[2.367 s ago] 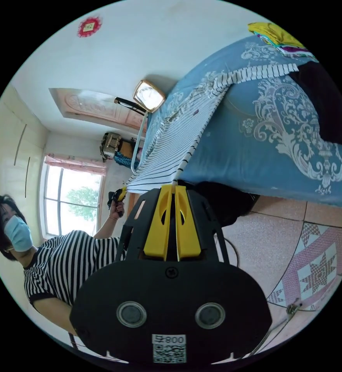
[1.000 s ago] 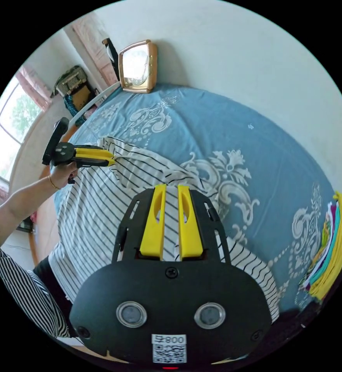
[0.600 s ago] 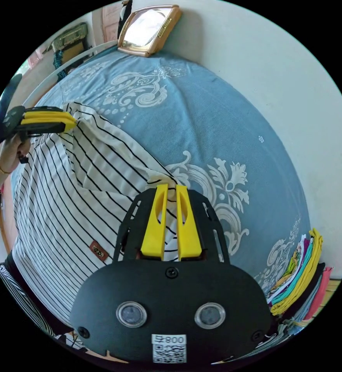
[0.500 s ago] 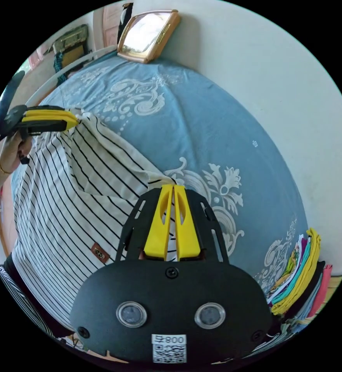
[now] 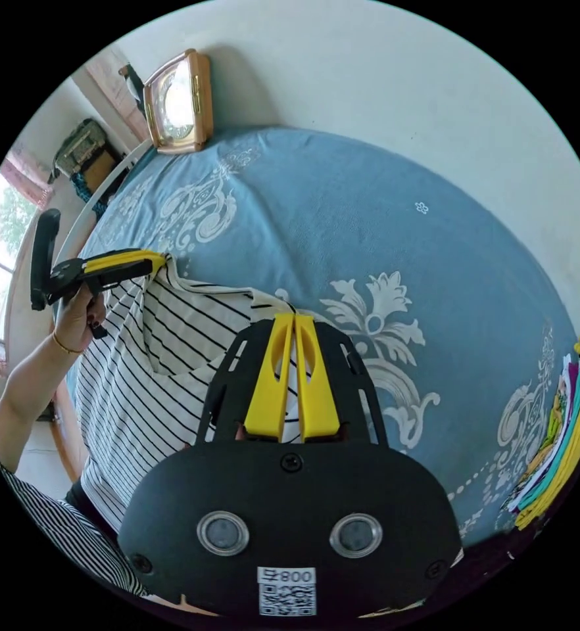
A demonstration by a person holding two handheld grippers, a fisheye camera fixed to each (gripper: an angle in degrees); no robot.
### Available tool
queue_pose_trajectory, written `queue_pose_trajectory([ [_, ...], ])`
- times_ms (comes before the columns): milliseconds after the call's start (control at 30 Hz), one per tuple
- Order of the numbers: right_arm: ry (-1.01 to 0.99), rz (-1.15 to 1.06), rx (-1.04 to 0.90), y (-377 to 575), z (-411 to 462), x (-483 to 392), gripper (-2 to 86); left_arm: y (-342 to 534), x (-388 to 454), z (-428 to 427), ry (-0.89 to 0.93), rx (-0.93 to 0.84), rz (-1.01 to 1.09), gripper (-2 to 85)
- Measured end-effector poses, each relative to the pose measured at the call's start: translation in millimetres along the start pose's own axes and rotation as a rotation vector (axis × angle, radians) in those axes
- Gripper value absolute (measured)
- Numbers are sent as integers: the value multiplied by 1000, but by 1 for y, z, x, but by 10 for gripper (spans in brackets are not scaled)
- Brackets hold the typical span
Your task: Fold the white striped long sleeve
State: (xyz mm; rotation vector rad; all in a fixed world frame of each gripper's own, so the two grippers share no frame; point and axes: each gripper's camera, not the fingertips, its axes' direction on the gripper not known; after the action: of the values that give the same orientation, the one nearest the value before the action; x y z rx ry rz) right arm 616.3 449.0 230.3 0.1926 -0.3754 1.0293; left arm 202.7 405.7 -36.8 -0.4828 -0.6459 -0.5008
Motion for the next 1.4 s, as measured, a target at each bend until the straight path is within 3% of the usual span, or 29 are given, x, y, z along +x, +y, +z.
queue_pose_trajectory([
  [133,30,40,138,-12,-31,13,2,-10,-5,-20,-10,108,2,23],
  [267,29,20,36,-28,-24,22,8,-22,-13,-4,-22,-5,3,33],
  [500,14,2,58,17,-66,62,55,2,-42,-65,73,134,65,92],
  [667,-38,47,-63,50,-56,99,80,47,-95,-96,-6,110,-17,104],
  [767,-103,54,-62,55,-55,109,79,66,-133,-102,7,60,-113,99],
  [900,-27,48,-91,53,-53,113,45,72,-155,-89,-41,-56,-149,50],
  [1200,1,109,-5,63,-95,149,4,80,-170,-139,-171,81,-154,9],
  [1367,-92,239,-70,83,-74,186,10,103,-202,-121,-155,-26,-270,12],
  [1400,-100,257,-50,87,-77,189,11,111,-207,-125,-123,20,-292,13],
])
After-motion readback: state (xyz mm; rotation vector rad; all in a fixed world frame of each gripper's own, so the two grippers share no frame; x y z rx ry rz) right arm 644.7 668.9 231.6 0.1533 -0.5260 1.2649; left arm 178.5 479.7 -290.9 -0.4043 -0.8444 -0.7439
